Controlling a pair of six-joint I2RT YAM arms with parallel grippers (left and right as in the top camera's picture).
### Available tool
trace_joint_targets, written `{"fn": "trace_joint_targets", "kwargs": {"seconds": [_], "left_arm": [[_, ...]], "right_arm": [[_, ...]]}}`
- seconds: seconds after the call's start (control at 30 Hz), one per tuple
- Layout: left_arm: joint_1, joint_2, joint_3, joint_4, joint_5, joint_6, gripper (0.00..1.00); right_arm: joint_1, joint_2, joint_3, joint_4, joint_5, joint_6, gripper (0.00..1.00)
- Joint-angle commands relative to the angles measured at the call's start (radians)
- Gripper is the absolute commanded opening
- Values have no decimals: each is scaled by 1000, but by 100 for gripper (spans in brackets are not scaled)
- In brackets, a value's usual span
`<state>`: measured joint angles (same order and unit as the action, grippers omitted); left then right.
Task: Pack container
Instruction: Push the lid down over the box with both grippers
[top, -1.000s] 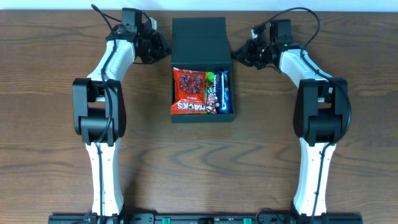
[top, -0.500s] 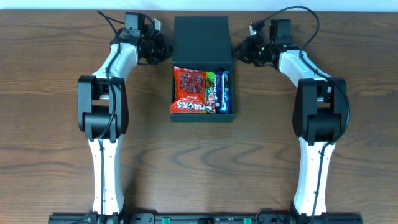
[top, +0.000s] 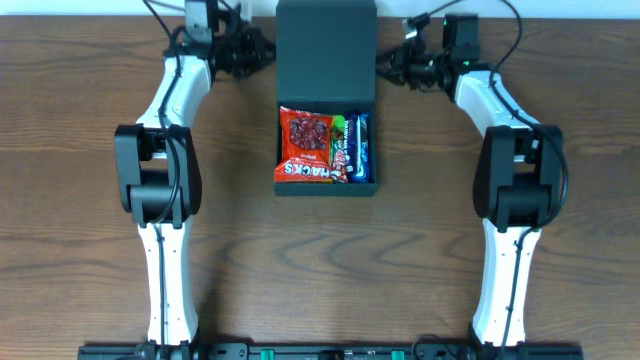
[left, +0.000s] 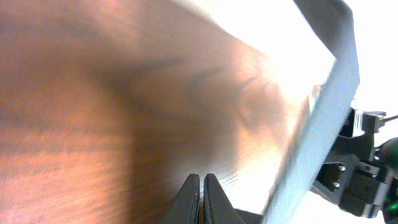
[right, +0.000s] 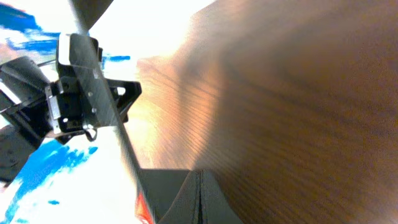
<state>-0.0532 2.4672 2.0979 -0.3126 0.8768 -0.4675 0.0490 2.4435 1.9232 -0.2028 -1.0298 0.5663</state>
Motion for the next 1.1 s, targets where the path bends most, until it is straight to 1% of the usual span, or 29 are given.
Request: {"fn": "trace_joint_targets", "kwargs": {"seconds": [0.0, 0.17, 0.27, 0.33, 0.4, 0.53, 0.63, 0.8, 1.07], "left_arm": [[-4, 4, 93, -10, 45, 36, 6], [-4, 3, 203, -60, 114, 89, 6], [-4, -3, 249, -123, 145, 141, 6], [-4, -18, 265, -187, 145, 208, 6], [-3, -41, 270, -251, 134, 286, 6], [-2, -84, 271, -380, 98, 418, 6], [-2, -113, 271, -507, 65, 517, 6], [-1, -141, 271, -628, 55, 656, 6], [-1, -149, 271, -757, 55, 774, 6]], "right_arm": [[5, -5, 89, 0, -116, -6, 1], [6, -5, 188, -29, -209, -6, 2], [5, -5, 221, -74, -271, 8, 2], [5, -5, 225, -106, -285, 60, 1], [4, -5, 224, -155, -285, 144, 2], [4, -5, 224, -248, -292, 171, 1], [4, -5, 224, -325, -294, 169, 1], [5, -5, 224, -436, -307, 159, 2], [5, -5, 224, -631, -301, 32, 2]]}}
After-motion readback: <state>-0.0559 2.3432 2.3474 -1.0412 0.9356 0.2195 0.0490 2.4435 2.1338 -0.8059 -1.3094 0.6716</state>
